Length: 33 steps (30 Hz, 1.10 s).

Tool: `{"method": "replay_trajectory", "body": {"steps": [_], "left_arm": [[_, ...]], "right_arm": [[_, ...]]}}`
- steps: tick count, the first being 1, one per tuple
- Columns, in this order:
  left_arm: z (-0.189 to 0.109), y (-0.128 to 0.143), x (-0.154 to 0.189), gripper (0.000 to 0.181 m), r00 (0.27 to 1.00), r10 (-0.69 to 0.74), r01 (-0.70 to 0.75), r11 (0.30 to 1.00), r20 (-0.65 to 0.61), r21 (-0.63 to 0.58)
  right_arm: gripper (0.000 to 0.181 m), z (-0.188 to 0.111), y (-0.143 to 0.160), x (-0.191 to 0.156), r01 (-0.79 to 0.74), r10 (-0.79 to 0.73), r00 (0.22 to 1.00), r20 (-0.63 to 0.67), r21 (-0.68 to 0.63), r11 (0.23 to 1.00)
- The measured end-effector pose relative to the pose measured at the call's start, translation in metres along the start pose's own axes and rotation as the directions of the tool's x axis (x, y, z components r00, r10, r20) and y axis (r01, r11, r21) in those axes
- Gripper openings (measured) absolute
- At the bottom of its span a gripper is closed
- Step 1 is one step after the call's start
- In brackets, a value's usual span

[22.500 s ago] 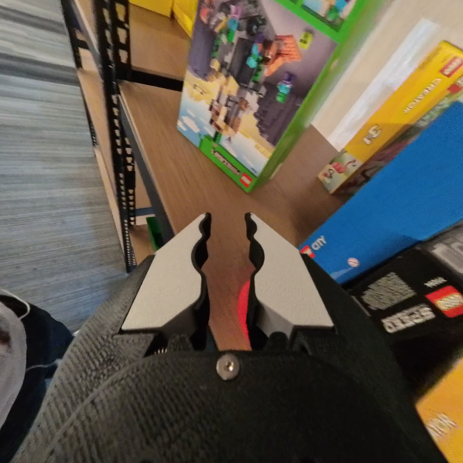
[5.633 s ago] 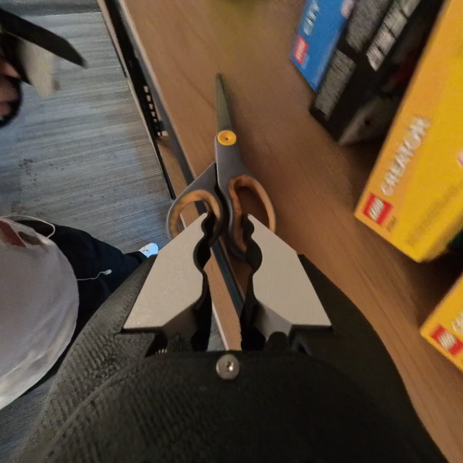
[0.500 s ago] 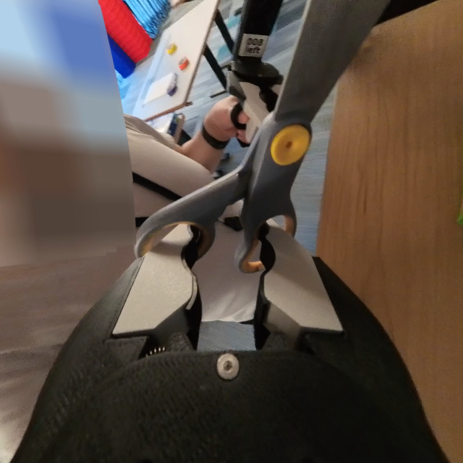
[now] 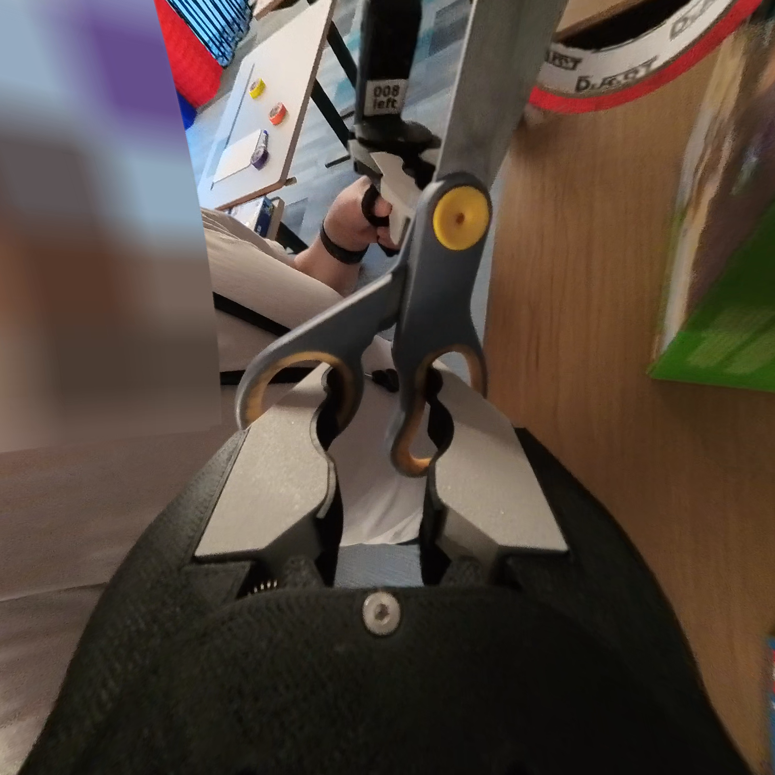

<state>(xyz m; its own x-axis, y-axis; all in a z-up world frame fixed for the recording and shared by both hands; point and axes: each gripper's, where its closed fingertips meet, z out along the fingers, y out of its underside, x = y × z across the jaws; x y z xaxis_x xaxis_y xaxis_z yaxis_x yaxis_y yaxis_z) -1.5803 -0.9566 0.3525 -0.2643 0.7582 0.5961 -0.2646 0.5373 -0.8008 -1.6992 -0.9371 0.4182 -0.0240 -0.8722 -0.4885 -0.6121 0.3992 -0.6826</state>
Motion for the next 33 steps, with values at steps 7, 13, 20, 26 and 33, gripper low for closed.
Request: {"method": "replay_trajectory", "body": {"steps": [7,13,20,26,33], "left_arm": [[0.008,-0.054,-0.013,0.039,0.884,0.328,-0.387,0.913,0.333,0.128],[0.029,-0.081,-0.021,0.053,0.71,0.477,-0.591,0.804,0.519,0.069],[0.044,-0.098,-0.022,0.048,0.615,0.529,-0.669,0.743,0.585,0.032],[0.048,-0.104,-0.019,0.028,0.589,0.544,-0.691,0.723,0.598,0.022],[0.048,-0.104,-0.019,0.028,0.587,0.546,-0.693,0.721,0.598,0.022]], "right_arm": [[0.037,-0.016,-0.003,0.008,-0.07,0.072,0.997,0.041,-0.05,0.996],[0.038,-0.026,-0.009,0.021,-0.07,0.069,0.998,-0.007,-0.104,0.992],[0.038,-0.03,-0.02,0.027,-0.087,0.088,0.996,0.009,-0.121,0.989],[0.038,-0.031,-0.023,0.035,-0.088,0.089,0.996,0.001,-0.127,0.988],[0.038,-0.034,-0.029,0.044,-0.082,0.077,0.996,-0.036,-0.156,0.984]]}}
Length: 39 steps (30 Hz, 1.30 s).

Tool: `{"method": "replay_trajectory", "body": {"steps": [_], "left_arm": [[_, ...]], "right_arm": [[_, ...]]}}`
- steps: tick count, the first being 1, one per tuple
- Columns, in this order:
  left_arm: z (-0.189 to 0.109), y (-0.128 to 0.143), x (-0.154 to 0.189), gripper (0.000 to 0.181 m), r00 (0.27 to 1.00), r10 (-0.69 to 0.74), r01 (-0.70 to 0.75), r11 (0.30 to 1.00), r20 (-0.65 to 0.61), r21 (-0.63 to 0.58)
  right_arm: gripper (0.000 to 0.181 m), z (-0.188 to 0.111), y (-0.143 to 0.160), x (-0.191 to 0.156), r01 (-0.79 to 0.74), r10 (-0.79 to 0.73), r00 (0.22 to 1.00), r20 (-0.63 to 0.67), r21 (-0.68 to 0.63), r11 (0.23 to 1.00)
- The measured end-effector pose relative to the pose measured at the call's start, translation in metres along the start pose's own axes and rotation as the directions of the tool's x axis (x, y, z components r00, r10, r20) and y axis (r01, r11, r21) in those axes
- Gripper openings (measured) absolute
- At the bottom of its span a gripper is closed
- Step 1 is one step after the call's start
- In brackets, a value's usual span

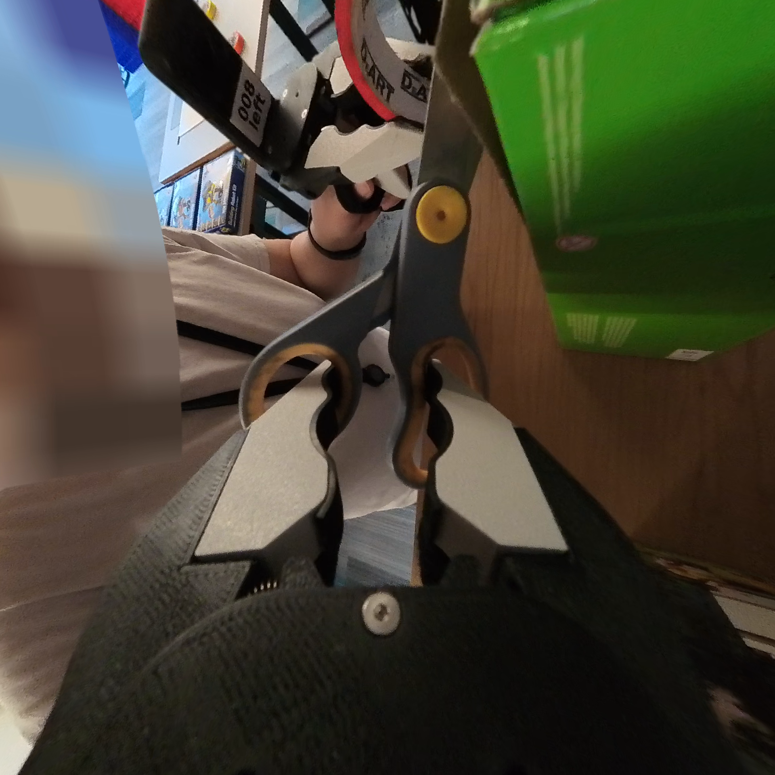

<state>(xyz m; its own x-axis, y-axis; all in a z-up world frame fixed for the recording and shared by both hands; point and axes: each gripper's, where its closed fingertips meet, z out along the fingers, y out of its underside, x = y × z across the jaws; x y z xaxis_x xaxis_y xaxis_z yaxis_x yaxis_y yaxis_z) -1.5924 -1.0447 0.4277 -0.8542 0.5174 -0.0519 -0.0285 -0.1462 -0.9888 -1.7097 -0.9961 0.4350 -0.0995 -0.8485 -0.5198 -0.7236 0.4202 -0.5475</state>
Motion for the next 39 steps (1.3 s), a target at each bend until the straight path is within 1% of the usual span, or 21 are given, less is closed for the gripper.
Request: {"method": "replay_trajectory", "body": {"steps": [8,17,36,39], "left_arm": [[0.0,0.001,0.001,0.028,1.0,-0.001,0.001,1.0,-0.003,-0.002],[0.0,0.0,0.002,0.028,1.0,-0.005,0.005,1.0,-0.007,0.002],[0.0,0.001,0.002,0.028,1.0,-0.002,0.002,1.0,-0.008,0.001],[0.0,0.0,0.002,0.028,1.0,-0.001,0.002,1.0,-0.009,0.004]], "right_arm": [[0.038,-0.003,-0.006,-0.001,0.002,-0.005,0.999,-0.041,-0.068,0.998],[0.038,-0.008,-0.011,0.0,-0.007,-0.001,0.998,-0.07,-0.108,0.994],[0.036,-0.013,-0.02,0.001,0.001,-0.017,0.994,-0.105,-0.152,0.988],[0.033,-0.013,-0.021,-0.001,0.005,-0.021,0.995,-0.101,-0.156,0.988]]}}
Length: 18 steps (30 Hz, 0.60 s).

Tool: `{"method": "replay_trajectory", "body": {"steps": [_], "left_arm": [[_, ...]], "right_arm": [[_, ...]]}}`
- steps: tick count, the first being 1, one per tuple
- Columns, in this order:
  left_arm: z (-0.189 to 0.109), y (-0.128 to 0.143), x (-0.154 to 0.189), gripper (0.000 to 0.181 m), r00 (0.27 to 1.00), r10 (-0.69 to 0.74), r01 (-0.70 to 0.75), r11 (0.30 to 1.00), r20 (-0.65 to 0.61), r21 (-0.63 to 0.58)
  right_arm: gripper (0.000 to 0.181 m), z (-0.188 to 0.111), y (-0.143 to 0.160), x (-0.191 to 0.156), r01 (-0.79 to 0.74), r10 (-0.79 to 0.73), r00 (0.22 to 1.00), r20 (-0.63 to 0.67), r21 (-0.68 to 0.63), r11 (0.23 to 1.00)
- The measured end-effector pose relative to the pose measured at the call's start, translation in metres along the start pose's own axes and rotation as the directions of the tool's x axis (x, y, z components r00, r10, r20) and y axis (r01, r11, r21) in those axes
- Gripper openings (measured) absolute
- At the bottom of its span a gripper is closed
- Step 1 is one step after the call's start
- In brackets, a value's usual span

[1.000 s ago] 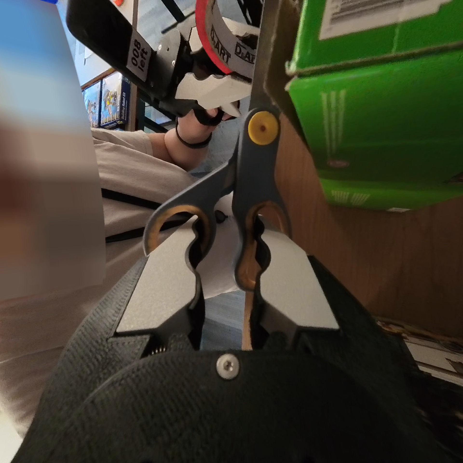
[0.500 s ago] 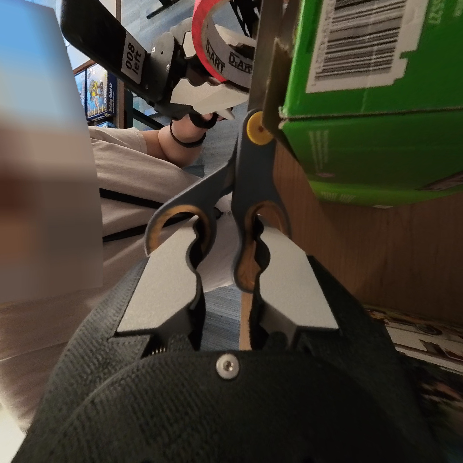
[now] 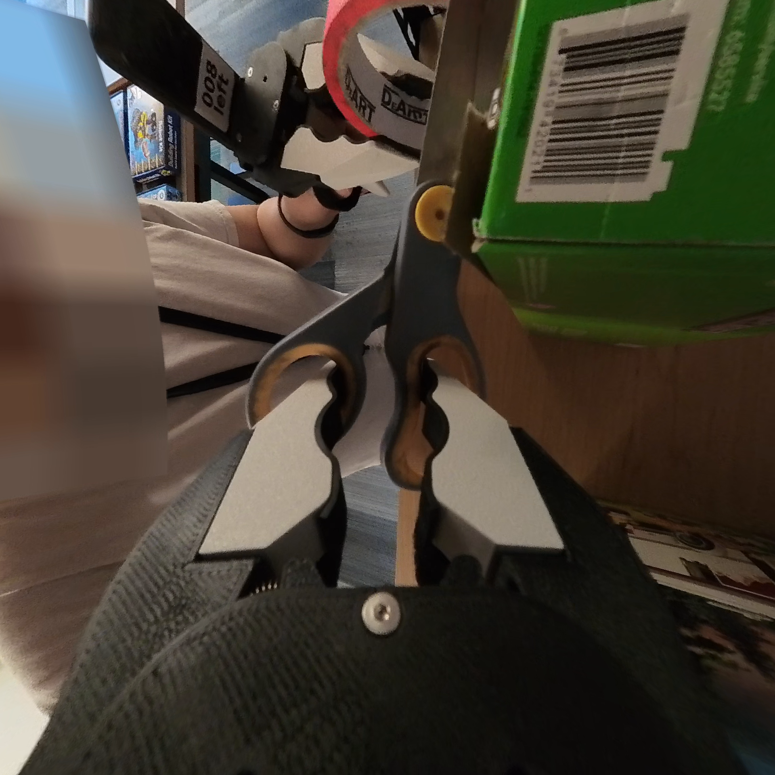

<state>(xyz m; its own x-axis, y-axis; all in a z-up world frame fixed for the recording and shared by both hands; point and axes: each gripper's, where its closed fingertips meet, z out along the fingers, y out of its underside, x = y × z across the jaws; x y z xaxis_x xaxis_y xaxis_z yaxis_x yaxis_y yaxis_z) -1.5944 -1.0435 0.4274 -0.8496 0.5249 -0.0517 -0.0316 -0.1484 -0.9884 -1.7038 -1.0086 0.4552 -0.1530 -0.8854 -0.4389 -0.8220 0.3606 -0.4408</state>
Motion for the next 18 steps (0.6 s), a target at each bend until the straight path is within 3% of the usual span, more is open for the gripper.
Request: {"method": "replay_trajectory", "body": {"steps": [18], "left_arm": [[-0.0001,-0.0001,-0.0007,0.028,1.0,0.002,-0.002,1.0,-0.001,0.006]], "right_arm": [[0.031,-0.0001,0.0006,0.0004,0.013,-0.013,1.0,-0.024,-0.011,1.0]]}}
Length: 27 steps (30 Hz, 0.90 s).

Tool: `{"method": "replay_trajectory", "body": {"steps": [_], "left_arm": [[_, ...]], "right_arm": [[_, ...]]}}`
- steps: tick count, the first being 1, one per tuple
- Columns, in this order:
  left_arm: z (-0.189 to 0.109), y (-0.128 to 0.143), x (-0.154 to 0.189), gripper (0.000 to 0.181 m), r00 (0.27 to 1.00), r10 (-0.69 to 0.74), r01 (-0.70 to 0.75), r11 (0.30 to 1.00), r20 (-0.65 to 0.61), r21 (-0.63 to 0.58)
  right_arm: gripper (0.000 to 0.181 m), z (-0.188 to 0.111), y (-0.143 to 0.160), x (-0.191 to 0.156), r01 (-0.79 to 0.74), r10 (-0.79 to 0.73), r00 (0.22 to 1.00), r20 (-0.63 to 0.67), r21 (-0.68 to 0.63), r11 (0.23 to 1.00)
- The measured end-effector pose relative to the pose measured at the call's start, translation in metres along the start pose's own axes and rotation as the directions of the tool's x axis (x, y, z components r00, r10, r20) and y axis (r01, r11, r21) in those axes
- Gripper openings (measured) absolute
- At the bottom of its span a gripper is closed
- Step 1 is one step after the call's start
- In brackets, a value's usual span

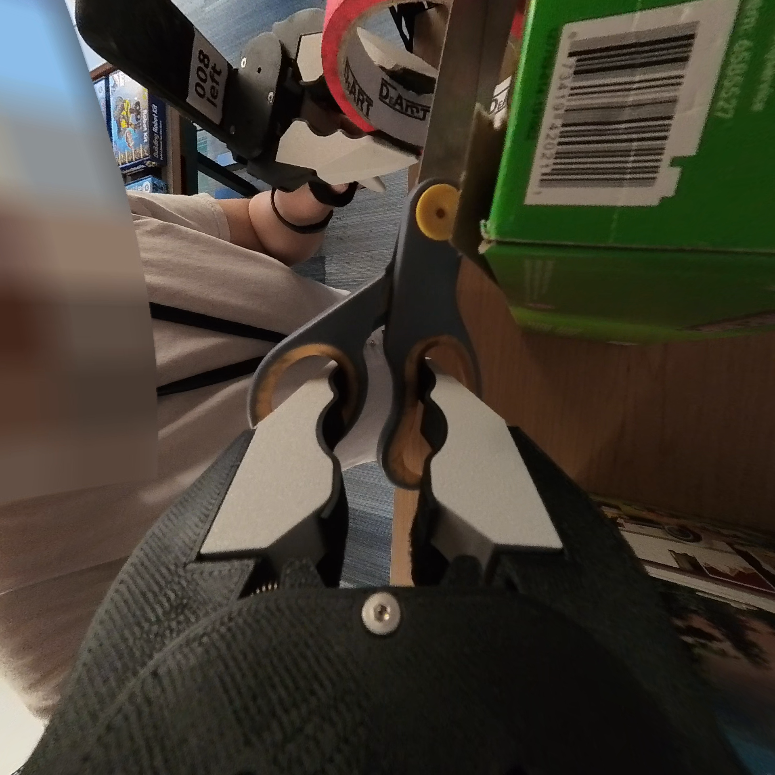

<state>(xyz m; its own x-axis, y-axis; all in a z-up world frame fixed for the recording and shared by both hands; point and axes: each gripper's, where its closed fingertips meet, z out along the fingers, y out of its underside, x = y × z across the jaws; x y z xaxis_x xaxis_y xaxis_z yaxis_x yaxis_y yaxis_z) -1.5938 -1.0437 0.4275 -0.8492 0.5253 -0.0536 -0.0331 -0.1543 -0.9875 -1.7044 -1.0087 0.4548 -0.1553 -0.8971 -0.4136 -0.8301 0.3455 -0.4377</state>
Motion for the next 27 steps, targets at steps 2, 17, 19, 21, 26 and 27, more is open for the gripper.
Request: {"method": "replay_trajectory", "body": {"steps": [2,17,19,21,26,27], "left_arm": [[0.0001,-0.0001,0.0,0.028,1.0,0.001,-0.001,1.0,0.001,0.0],[-0.001,-0.0011,-0.0019,0.028,1.0,-0.005,0.005,1.0,0.009,0.005],[-0.0011,-0.0011,-0.0019,0.028,1.0,-0.005,0.005,1.0,0.008,0.004],[-0.0012,-0.0013,-0.0018,0.028,1.0,-0.004,0.004,1.0,0.009,0.004],[-0.0015,0.0005,-0.002,0.028,1.0,-0.001,0.001,1.0,0.009,-0.003],[-0.0015,0.0018,-0.002,0.028,1.0,0.001,-0.001,1.0,0.01,-0.009]], "right_arm": [[0.031,0.0001,0.0,0.0004,0.002,-0.002,1.0,-0.003,0.0,1.0],[0.025,0.001,0.0003,-0.0001,0.024,-0.024,1.0,-0.017,-0.001,1.0],[0.025,0.0011,0.0004,0.0,0.026,-0.026,0.999,-0.018,-0.002,1.0],[0.025,0.0011,0.0006,0.0003,0.029,-0.029,0.999,-0.022,-0.003,1.0],[0.023,0.0023,0.0014,0.0021,0.036,-0.036,0.999,-0.038,-0.01,0.999],[0.023,0.0032,0.0019,0.0032,0.037,-0.037,0.998,-0.041,-0.013,0.999]]}}
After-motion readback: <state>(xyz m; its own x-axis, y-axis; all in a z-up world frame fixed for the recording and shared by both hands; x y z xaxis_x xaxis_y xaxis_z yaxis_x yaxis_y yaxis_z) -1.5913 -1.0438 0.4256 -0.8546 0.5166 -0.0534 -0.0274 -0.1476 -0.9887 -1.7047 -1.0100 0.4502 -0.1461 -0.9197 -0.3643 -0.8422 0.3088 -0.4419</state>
